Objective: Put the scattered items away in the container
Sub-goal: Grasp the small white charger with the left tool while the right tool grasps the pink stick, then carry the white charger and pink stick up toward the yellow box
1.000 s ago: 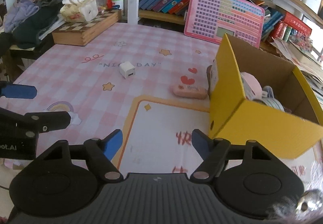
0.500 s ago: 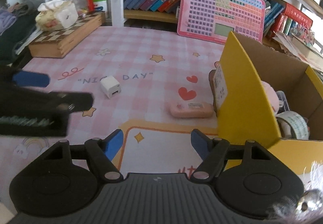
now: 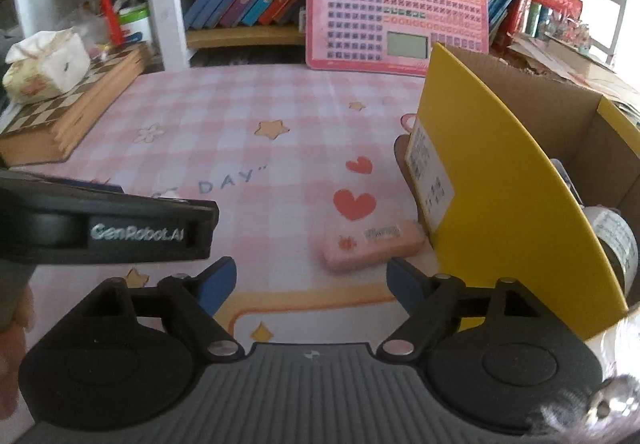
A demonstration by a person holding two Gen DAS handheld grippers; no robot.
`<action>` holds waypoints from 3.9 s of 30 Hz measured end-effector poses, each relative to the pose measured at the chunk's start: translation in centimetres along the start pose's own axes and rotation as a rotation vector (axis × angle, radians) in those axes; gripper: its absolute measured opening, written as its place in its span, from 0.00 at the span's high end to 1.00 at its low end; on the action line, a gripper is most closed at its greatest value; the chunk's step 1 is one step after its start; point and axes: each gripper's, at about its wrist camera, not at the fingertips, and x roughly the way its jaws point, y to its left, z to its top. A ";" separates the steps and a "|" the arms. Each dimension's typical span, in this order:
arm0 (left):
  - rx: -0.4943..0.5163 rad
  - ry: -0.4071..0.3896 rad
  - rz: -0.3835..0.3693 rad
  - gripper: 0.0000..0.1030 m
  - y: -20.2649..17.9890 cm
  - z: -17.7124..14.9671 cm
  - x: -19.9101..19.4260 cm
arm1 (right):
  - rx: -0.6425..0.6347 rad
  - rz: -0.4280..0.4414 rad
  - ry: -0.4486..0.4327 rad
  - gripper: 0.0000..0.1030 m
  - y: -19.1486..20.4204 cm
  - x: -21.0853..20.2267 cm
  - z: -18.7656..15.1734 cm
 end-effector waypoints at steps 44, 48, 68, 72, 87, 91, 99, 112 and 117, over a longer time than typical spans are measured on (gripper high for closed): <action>-0.135 -0.036 -0.009 0.56 4.4 -3.7 -9.0 | 0.023 0.134 0.045 0.78 -0.9 2.5 2.7; -0.140 -0.059 -0.012 0.56 4.2 -4.4 -10.5 | -0.013 0.200 0.044 0.78 -0.3 0.1 2.4; -0.157 -0.118 -0.041 0.56 1.5 -10.8 -18.9 | -0.135 0.299 0.053 0.78 -0.4 -11.3 -4.3; -0.156 -0.120 -0.048 0.56 1.0 -12.1 -20.6 | -0.156 0.313 0.024 0.78 -0.1 -13.4 -5.4; -0.093 -0.137 -0.070 0.56 -0.9 -15.8 -26.0 | -0.190 0.351 0.046 0.78 -0.3 -19.0 -10.1; -0.075 -0.136 -0.084 0.56 -1.4 -16.5 -26.5 | -0.180 0.334 0.041 0.78 -0.5 -20.0 -11.0; -0.052 -0.133 -0.123 0.56 -2.6 -17.4 -27.1 | -0.168 0.301 0.043 0.78 -1.2 -21.7 -12.3; 0.003 -0.117 -0.235 0.56 -5.9 -17.3 -26.1 | -0.088 0.181 0.057 0.78 -5.4 -23.3 -13.7; 0.043 -0.112 -0.277 0.56 -7.5 -16.8 -25.5 | -0.057 0.140 0.052 0.78 -7.1 -24.0 -14.2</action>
